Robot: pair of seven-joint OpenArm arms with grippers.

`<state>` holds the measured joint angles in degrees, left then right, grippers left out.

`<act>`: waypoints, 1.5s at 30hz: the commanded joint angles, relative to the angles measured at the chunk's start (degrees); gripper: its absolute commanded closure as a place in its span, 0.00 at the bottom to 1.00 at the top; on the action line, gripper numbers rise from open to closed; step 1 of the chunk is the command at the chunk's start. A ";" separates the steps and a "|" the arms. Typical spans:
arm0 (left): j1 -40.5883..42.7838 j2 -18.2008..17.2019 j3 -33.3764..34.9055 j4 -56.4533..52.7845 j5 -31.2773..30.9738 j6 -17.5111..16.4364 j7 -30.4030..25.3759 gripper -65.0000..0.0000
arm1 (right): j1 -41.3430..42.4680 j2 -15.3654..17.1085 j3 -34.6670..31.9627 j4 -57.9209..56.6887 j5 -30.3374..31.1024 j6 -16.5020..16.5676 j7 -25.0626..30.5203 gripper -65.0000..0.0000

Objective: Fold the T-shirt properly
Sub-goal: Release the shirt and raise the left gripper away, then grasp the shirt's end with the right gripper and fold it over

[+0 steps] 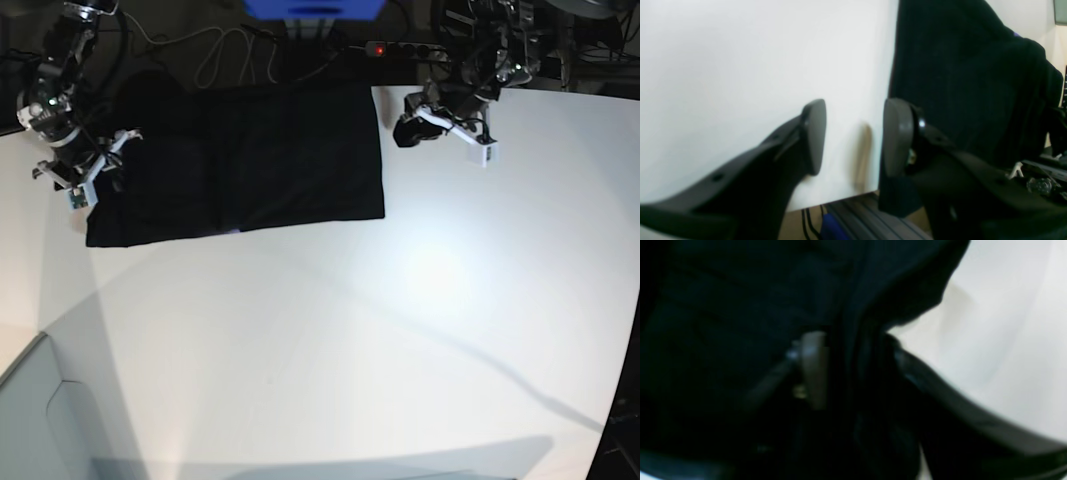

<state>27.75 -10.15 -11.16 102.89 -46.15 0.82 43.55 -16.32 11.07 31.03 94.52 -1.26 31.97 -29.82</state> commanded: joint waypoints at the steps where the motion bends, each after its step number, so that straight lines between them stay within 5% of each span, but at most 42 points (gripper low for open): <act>1: 0.08 -0.27 -0.23 1.15 -0.84 -0.60 -0.34 0.59 | 0.18 1.02 1.37 0.82 0.60 0.08 0.77 0.42; 6: 0.08 -0.27 -0.23 1.15 -0.84 -0.60 -0.34 0.59 | 0.54 1.28 2.16 0.47 0.69 -0.10 0.77 0.25; 26: 0.16 -0.27 -0.05 1.15 -0.84 -0.60 -0.34 0.59 | 6.78 2.34 1.90 -16.41 0.77 0.25 0.77 0.26; 30: 0.16 -0.27 0.04 1.15 -0.84 -0.60 -0.34 0.59 | 6.43 1.98 1.72 -16.41 0.77 1.48 0.77 0.46; 33: 0.16 -0.27 0.13 1.15 -0.84 -0.60 -0.34 0.59 | 6.43 1.98 1.72 -16.41 0.77 5.09 0.77 0.73; 36: 0.16 -0.27 0.13 1.15 -0.84 -0.60 -0.34 0.59 | 6.34 1.98 1.72 -16.41 0.77 5.26 0.77 1.00; 45: 0.16 -0.27 0.13 1.15 -0.84 -0.51 -0.34 0.59 | 4.93 1.81 1.99 -10.17 1.04 5.26 0.77 1.00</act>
<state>27.79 -10.15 -10.98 102.91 -46.15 0.84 43.55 -11.11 12.19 32.56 83.66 -0.25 36.97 -29.15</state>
